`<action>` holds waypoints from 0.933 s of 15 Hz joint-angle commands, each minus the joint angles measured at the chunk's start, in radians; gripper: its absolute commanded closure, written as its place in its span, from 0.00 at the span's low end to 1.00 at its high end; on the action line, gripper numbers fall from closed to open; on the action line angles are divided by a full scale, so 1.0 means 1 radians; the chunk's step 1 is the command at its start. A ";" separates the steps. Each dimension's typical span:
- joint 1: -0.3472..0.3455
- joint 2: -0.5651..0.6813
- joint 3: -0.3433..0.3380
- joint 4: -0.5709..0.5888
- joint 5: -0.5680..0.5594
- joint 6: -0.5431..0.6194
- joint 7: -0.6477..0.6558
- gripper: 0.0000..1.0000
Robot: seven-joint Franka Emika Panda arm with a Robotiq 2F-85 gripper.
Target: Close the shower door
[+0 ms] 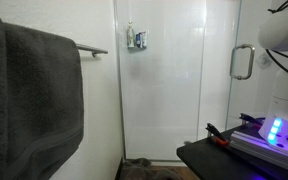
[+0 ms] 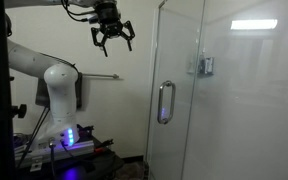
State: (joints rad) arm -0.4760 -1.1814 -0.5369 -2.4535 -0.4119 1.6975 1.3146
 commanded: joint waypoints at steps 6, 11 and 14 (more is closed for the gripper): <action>-0.113 0.154 0.031 -0.034 0.090 0.247 0.186 0.00; -0.150 0.320 0.073 -0.040 0.210 0.513 0.373 0.00; -0.166 0.326 0.100 -0.035 0.271 0.504 0.321 0.00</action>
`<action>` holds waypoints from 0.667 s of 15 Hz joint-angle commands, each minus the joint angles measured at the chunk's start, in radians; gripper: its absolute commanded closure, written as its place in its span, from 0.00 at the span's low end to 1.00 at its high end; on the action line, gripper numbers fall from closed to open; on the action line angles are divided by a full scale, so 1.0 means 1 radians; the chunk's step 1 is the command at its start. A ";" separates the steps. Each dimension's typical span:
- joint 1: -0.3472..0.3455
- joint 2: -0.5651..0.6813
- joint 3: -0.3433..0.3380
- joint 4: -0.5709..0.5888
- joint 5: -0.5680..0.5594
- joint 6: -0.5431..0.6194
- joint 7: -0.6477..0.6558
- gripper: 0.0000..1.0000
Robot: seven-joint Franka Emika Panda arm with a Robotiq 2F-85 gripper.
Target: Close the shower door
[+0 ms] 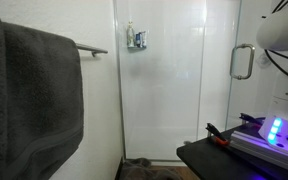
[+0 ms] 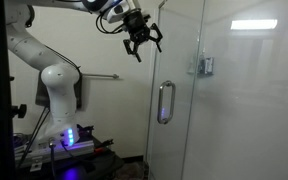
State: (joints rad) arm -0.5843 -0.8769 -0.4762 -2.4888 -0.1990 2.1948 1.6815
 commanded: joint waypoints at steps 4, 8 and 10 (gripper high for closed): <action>-0.064 0.054 0.058 0.005 0.083 0.012 -0.040 0.00; -0.129 0.090 0.107 -0.011 0.058 0.081 0.029 0.00; -0.150 0.122 0.134 -0.010 0.061 0.122 0.055 0.00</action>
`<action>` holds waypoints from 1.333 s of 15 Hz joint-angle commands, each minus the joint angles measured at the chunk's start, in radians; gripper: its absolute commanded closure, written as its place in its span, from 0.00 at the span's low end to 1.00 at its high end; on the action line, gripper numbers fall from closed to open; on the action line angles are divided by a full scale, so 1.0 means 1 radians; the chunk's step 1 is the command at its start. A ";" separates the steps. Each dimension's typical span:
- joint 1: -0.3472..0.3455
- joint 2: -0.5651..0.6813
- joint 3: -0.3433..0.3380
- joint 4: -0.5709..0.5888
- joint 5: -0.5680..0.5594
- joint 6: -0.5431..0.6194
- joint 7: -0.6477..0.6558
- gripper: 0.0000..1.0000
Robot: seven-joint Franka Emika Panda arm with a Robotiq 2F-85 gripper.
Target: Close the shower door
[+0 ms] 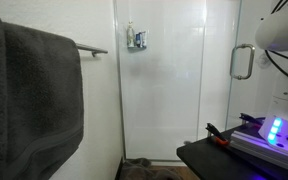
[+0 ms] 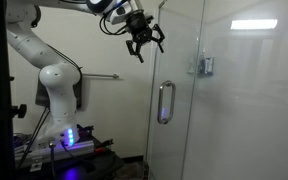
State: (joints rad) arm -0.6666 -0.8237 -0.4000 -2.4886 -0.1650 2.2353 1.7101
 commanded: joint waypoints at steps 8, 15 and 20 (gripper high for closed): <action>-0.006 0.132 0.047 0.012 0.112 0.123 -0.096 0.00; 0.133 0.227 -0.104 0.102 0.346 0.057 -0.510 0.00; 0.152 0.357 -0.151 0.194 0.448 -0.019 -0.641 0.00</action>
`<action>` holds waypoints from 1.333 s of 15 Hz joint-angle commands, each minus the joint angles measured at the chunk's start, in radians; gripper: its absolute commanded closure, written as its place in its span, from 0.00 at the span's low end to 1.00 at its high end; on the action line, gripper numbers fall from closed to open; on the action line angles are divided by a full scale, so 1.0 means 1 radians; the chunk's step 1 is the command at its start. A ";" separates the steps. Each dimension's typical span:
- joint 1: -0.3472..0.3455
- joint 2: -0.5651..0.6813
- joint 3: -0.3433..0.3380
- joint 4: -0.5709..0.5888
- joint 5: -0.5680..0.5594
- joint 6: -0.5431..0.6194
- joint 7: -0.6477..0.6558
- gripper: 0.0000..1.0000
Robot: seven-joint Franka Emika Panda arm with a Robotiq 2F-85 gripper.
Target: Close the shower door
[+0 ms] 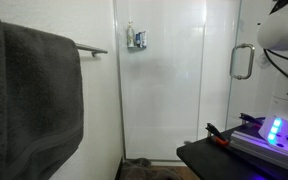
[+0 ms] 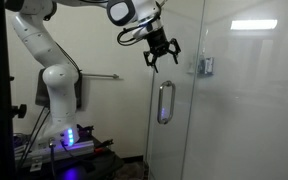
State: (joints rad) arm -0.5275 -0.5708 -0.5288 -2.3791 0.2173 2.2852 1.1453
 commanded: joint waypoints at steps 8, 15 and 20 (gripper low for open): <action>0.044 0.371 -0.031 0.276 0.180 -0.250 -0.175 0.00; 0.018 0.321 0.005 0.223 0.149 -0.199 -0.125 0.00; 0.026 0.317 0.083 0.127 0.111 0.023 0.010 0.00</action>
State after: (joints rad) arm -0.4955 -0.2576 -0.5113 -2.1861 0.3494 2.1753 1.0903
